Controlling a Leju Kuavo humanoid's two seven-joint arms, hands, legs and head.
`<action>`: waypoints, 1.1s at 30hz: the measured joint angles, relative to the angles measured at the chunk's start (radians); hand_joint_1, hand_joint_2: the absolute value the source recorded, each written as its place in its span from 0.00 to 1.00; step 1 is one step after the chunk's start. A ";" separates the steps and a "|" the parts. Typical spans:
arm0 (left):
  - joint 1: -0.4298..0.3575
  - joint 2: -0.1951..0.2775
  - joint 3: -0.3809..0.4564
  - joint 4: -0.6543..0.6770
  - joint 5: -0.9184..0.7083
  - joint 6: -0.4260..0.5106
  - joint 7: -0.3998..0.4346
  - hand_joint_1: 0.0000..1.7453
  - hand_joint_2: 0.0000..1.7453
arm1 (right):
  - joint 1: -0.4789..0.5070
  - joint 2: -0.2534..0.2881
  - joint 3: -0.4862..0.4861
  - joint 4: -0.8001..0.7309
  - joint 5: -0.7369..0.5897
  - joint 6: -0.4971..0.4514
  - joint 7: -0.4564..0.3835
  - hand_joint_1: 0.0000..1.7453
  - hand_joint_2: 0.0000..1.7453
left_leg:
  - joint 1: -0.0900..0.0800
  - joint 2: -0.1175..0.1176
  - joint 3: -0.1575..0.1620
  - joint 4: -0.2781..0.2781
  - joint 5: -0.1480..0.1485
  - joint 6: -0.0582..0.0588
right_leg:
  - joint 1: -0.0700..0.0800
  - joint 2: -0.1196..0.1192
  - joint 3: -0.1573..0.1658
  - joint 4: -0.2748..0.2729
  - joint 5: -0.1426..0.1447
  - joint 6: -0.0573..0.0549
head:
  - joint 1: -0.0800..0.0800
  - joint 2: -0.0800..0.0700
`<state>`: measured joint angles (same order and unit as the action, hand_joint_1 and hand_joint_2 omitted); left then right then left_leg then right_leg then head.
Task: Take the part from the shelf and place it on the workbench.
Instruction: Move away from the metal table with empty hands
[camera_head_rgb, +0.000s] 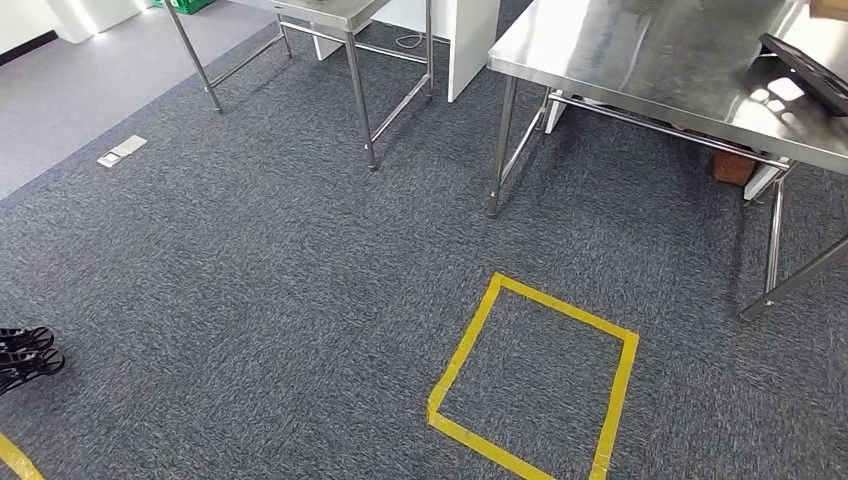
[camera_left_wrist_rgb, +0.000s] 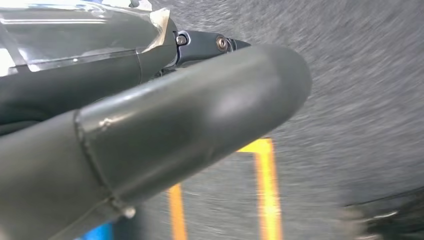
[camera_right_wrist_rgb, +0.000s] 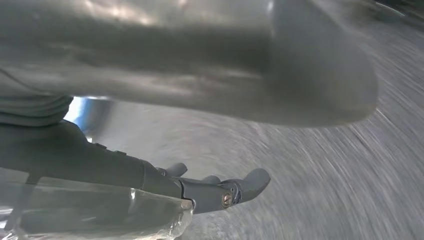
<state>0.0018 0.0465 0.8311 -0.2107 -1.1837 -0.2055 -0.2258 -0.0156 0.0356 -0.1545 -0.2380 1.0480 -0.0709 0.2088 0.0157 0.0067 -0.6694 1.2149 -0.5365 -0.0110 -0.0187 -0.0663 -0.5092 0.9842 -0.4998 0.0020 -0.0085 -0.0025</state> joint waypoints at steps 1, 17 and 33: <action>-0.004 0.000 -0.019 0.003 -0.019 -0.017 0.015 0.00 0.00 | -0.005 0.007 0.021 0.006 0.021 0.052 0.051 0.00 0.00 | 0.001 0.022 0.044 -0.076 0.028 0.001 | 0.001 -0.010 0.004 0.000 -0.001 0.001 | 0.000 0.000; -0.038 -0.035 -0.198 0.018 -0.122 -0.027 0.057 0.00 0.00 | -0.035 0.008 0.215 0.036 0.145 0.336 0.086 0.00 0.00 | -0.016 -0.090 0.095 -0.216 0.097 0.059 | 0.010 0.102 -0.026 0.087 -0.038 0.046 | 0.010 0.000; -0.034 -0.041 -0.232 0.020 -0.151 -0.014 0.046 0.00 1.00 | -0.029 0.003 0.221 0.043 0.124 0.303 0.063 0.00 0.00 | 0.019 0.033 0.039 -0.099 0.050 -0.019 | 0.000 -0.016 0.018 -0.009 -0.003 0.004 | 0.002 0.000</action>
<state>-0.0323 0.0052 0.5991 -0.1911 -1.3346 -0.2198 -0.1797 -0.0442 0.0381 0.0660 -0.1950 1.1717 0.2322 0.2720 0.0347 0.0396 -0.6302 1.1154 -0.4870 -0.0301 -0.0188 -0.0821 -0.4908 0.9755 -0.5027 0.0063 -0.0067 -0.0025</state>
